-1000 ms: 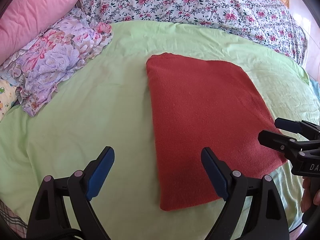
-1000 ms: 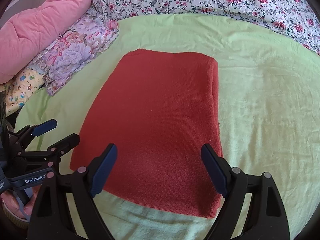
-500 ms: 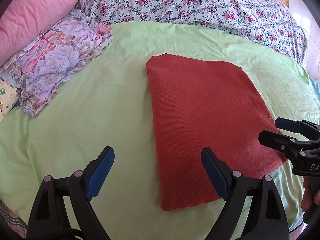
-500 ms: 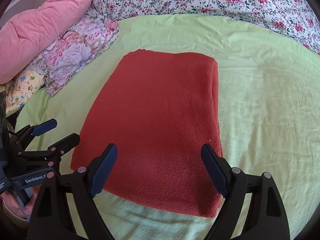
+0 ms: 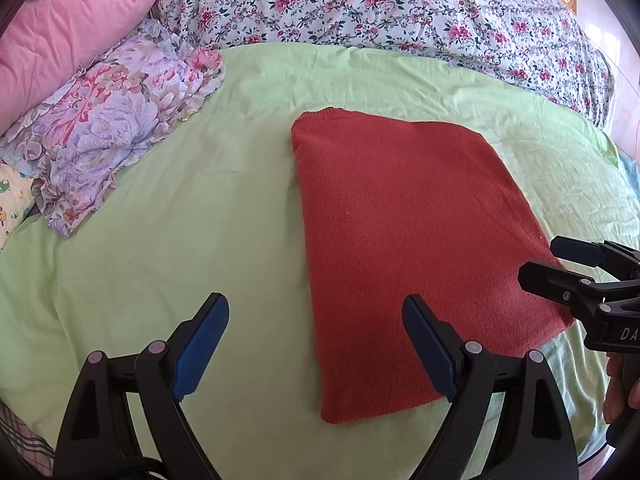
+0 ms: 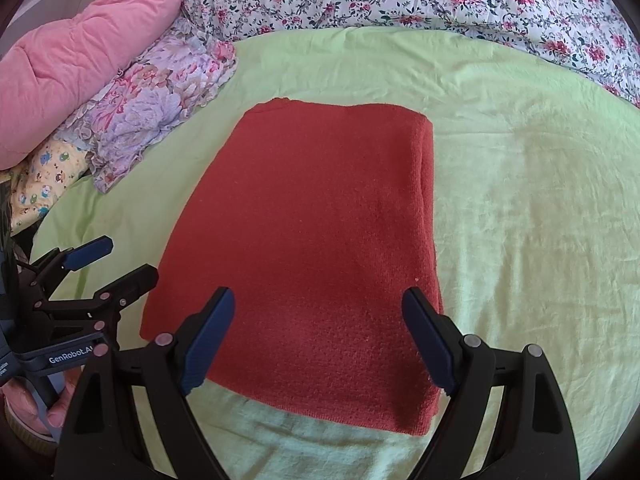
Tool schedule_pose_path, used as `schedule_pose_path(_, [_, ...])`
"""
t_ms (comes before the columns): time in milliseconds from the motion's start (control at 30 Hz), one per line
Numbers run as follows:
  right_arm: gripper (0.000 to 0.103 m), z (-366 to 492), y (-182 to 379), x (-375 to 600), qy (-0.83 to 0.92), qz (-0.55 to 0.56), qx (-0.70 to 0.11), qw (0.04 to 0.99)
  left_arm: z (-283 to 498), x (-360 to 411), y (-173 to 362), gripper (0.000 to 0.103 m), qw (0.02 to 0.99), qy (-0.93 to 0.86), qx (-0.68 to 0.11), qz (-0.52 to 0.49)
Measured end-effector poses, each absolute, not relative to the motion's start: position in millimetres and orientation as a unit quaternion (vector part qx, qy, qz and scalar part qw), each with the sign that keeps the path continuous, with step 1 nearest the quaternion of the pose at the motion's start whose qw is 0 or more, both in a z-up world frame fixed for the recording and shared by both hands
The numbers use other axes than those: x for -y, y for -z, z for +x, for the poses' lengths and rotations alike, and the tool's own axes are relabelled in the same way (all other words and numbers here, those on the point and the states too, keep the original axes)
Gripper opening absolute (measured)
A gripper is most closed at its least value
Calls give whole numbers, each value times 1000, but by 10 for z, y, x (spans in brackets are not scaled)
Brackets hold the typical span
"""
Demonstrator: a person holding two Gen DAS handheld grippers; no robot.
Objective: Fold small clothes
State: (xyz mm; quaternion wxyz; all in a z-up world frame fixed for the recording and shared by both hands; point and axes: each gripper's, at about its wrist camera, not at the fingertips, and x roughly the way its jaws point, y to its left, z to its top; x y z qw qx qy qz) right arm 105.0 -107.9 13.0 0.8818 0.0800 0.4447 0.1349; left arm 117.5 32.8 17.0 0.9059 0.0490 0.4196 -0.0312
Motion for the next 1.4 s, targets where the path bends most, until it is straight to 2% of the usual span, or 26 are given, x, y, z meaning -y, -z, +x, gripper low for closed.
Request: schedule_pose_path(1400, [86, 1109, -103, 1162, -133, 85, -444, 882, 1268, -347, -186, 89, 906, 23, -419, 48])
